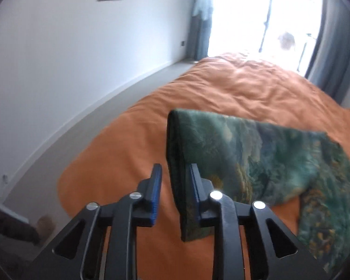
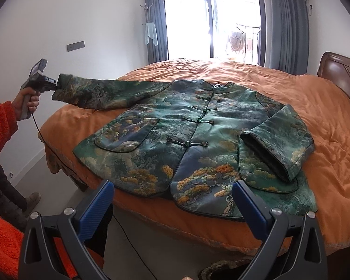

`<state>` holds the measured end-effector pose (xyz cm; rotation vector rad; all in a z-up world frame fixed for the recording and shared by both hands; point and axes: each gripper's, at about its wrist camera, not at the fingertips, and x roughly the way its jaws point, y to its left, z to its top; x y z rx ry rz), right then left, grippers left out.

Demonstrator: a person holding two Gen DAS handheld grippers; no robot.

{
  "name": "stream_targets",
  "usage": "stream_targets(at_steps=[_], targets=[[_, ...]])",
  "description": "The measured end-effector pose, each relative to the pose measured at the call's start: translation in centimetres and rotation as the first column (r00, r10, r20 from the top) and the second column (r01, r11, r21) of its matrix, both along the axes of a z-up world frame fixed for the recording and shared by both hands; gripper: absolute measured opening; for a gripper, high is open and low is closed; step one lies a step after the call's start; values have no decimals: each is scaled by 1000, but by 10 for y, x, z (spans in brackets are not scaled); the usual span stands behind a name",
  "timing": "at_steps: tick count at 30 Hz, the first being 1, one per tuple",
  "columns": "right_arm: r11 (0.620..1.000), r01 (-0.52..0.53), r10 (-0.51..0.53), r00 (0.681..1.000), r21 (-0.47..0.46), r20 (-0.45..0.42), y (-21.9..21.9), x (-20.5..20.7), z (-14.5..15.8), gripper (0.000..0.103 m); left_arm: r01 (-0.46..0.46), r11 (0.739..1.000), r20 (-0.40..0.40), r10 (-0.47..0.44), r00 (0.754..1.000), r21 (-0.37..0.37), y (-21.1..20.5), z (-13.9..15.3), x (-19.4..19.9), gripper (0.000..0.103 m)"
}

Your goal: Fold large clothes

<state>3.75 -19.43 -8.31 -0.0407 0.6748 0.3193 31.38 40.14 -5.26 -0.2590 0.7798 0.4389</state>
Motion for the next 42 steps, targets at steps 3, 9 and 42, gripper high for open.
stream_targets(at_steps=[3, 9, 42], targets=[[1000, 15, -15, 1000, -15, -4, -7, 0, 0, 103, -101, 995, -6, 100, 995, -25, 21, -13, -18, 57], [989, 95, -90, 995, -113, 47, -62, 29, 7, 103, 3, 1000, 12, -2, 1000, -29, -9, -14, -59, 68], [618, 779, -786, 612, -108, -86, -492, 147, 1, 61, 430, 902, 35, -429, 903, -47, -264, -4, -85, 86]])
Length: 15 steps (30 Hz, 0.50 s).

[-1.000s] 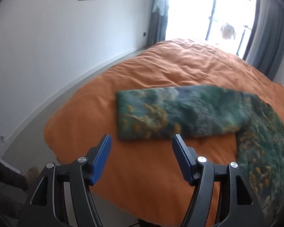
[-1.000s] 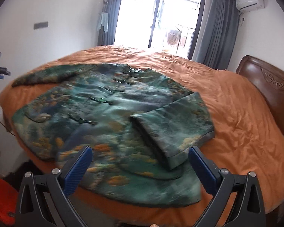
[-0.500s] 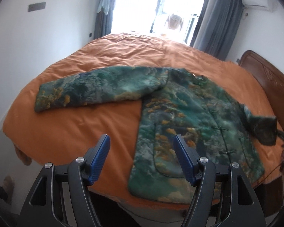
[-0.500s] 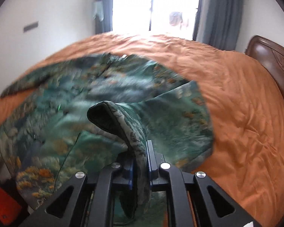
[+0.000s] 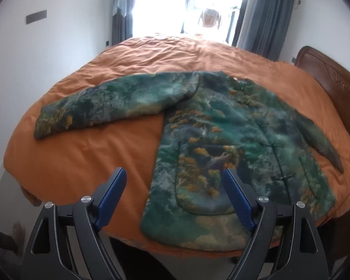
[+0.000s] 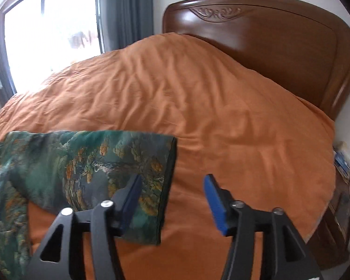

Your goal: Fold large clothes

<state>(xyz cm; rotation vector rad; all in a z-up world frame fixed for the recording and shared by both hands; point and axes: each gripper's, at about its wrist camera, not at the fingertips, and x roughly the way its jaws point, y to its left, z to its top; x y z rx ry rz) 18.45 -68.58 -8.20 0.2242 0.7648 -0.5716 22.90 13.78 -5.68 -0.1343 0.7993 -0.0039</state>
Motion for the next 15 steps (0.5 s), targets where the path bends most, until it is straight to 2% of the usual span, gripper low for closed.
stream_targets(at_steps=[3, 6, 9, 10, 12, 13, 15], targets=[[999, 13, -14, 1000, 37, 20, 10, -36, -1, 61, 4, 1000, -64, -4, 998, 3, 12, -25, 1, 86], [971, -172, 162, 984, 166, 72, 60, -63, -5, 62, 29, 1000, -128, -28, 991, 4, 17, -52, 7, 86], [859, -377, 352, 926, 347, 135, 128, -76, -18, 64, 48, 997, -172, -57, 983, -59, 18, -73, 14, 86], [821, -425, 400, 905, 380, 146, 152, -78, -23, 65, 65, 993, -179, -82, 980, -98, 18, -76, 16, 87], [781, -480, 465, 874, 400, 140, 191, -75, -36, 69, 119, 980, -176, -147, 973, -159, 15, -82, 17, 95], [768, -501, 496, 859, 399, 125, 209, -73, -44, 69, 128, 981, -170, -152, 974, -147, 14, -84, 16, 97], [737, -531, 540, 835, 418, 109, 233, -67, -58, 69, 107, 992, -180, -117, 977, -68, 12, -89, 16, 97]])
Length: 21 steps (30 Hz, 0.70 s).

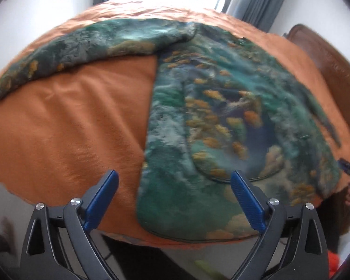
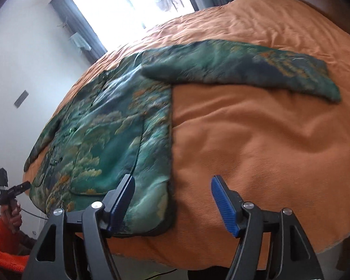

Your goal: Fold large clothes

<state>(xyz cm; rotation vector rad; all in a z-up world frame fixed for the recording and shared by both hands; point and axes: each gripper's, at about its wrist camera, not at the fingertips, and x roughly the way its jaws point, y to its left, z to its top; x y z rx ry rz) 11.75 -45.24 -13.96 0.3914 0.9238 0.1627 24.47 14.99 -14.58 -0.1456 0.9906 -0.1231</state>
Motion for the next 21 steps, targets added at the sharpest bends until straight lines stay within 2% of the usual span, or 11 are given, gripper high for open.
stream_targets(at_steps=[2, 5, 9, 10, 11, 12, 13, 14, 15, 16, 21], targets=[[999, -44, 44, 999, 33, -20, 15, 7, -12, 69, -30, 999, 1, 30, 1000, 33, 5, -3, -2, 97], [997, -76, 76, 996, -8, -50, 29, 20, -22, 69, -56, 998, -11, 56, 998, 20, 14, -12, -2, 100], [995, -98, 96, 990, -13, -105, 29, 35, -33, 69, 21, 998, -54, -18, 998, 60, -1, -22, 0, 99], [994, -109, 110, 987, 15, -117, 28, 36, -35, 69, 55, 996, -60, -51, 997, 67, -7, -23, -1, 92], [990, -127, 134, 981, 57, -144, 31, 37, -38, 68, 83, 994, -65, -79, 995, 68, -12, -22, -3, 80], [988, -136, 145, 975, 70, -165, 32, 38, -39, 57, 114, 992, -76, -109, 991, 58, -17, -22, -5, 45], [987, -150, 160, 971, 64, -180, 38, 37, -37, 47, 122, 990, -89, -115, 989, 70, -22, -21, -6, 18], [985, -166, 172, 969, 47, -179, 44, 37, -35, 40, 131, 989, -86, -125, 988, 68, -23, -19, -8, 16], [983, -182, 184, 968, 24, -170, 50, 35, -28, 25, 134, 988, -77, -129, 989, 73, -26, -16, -8, 13], [982, -190, 189, 968, 12, -162, 53, 34, -23, 18, 138, 987, -69, -133, 989, 80, -29, -13, -10, 12], [979, -205, 204, 969, 8, -136, 60, 25, 8, 12, 169, 983, -28, -167, 986, 79, -25, 10, -21, 11]])
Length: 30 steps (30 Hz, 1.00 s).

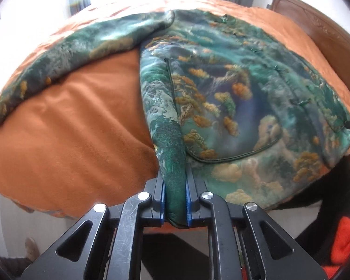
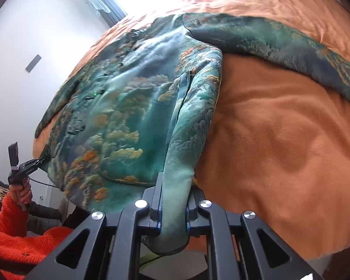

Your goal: Fold large clothes

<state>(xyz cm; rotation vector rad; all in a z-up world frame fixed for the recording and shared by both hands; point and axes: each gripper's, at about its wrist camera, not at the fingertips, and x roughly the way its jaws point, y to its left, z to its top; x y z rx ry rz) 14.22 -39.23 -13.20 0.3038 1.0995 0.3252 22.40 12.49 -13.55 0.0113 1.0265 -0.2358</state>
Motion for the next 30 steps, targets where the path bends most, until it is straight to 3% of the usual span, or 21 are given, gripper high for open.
stream_targets(at_steps=[6, 11, 14, 16, 18, 20, 25, 30], targets=[[999, -2, 2, 1000, 46, -7, -3, -32, 9, 12, -25, 1000, -30, 25, 999, -1, 16, -11, -8, 12], [999, 42, -42, 999, 17, -28, -4, -34, -30, 12, -51, 998, -16, 52, 999, 46, 14, -24, -9, 16], [997, 78, -78, 997, 0, 2, -4, -28, -40, 24, -83, 993, 20, 82, 996, 83, 11, -15, -16, 39], [994, 108, -108, 994, -6, 17, -10, -29, -37, 44, -90, 993, 51, 87, 995, 70, 14, -2, -25, 53], [992, 129, -129, 991, 8, 37, -16, -32, -30, 50, -104, 992, 89, 98, 991, 67, 14, 15, -39, 59], [987, 160, -160, 985, 12, 63, -27, -38, -20, 50, -111, 991, 139, 99, 985, 80, 12, 36, -51, 62], [969, 245, -240, 957, -14, 166, -58, -41, 11, 52, -115, 991, 297, 89, 951, 73, -7, 87, -46, 88], [923, 384, -365, 889, -14, 276, -106, -9, 39, 57, -87, 996, 407, 88, 909, -21, -51, 126, -24, 91]])
